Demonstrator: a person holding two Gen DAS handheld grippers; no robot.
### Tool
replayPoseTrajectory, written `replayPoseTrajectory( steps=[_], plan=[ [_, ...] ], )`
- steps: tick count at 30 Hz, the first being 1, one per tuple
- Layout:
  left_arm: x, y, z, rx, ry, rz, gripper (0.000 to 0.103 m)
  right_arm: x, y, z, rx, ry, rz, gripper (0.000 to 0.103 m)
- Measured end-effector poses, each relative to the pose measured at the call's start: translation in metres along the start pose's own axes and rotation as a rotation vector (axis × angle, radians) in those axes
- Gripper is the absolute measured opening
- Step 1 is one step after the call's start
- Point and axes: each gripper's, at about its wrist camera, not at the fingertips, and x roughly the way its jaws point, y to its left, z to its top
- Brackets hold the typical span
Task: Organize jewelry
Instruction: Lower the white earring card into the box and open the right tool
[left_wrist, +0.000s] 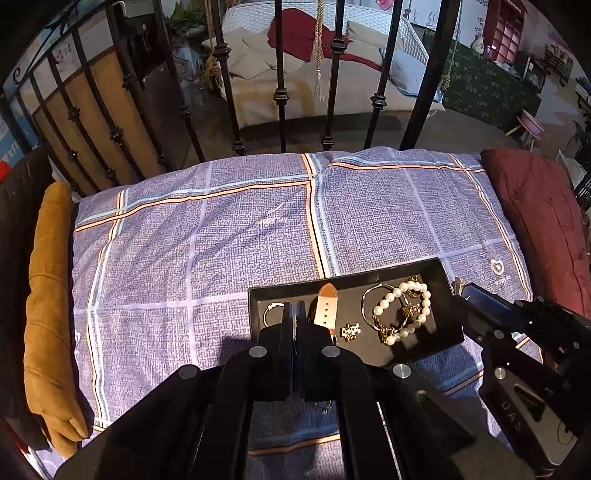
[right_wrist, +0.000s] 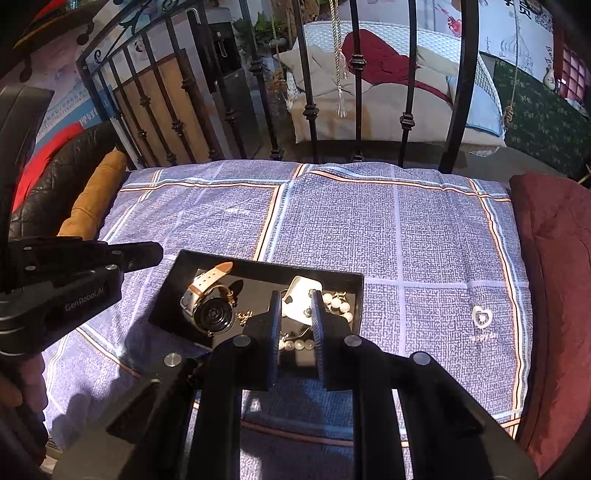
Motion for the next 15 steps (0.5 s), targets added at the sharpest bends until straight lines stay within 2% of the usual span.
replayPoseTrajectory(
  steps=[2,5,7,9,13,15],
  plan=[
    [0.006,-0.002,0.002,0.009,0.012,0.002,0.001,0.006,-0.002,0.002,0.005,0.008,-0.006,0.018],
    [0.016,-0.003,0.003,0.014,0.037,0.020,0.002,0.014,-0.006,0.004,0.007,0.025,-0.017,0.025],
    [0.022,-0.002,0.001,0.004,0.061,0.022,0.010,0.017,-0.008,0.004,0.011,0.033,-0.016,0.025],
    [0.024,0.000,-0.002,-0.005,0.069,0.029,0.023,0.015,-0.011,0.001,0.018,0.034,-0.017,0.025],
    [0.022,0.008,-0.017,-0.032,0.078,0.036,0.034,0.004,-0.012,-0.014,0.034,0.040,-0.008,0.025],
    [0.018,0.013,-0.028,-0.051,0.076,0.022,0.048,-0.001,-0.010,-0.026,0.044,0.053,0.000,0.025]
  ],
)
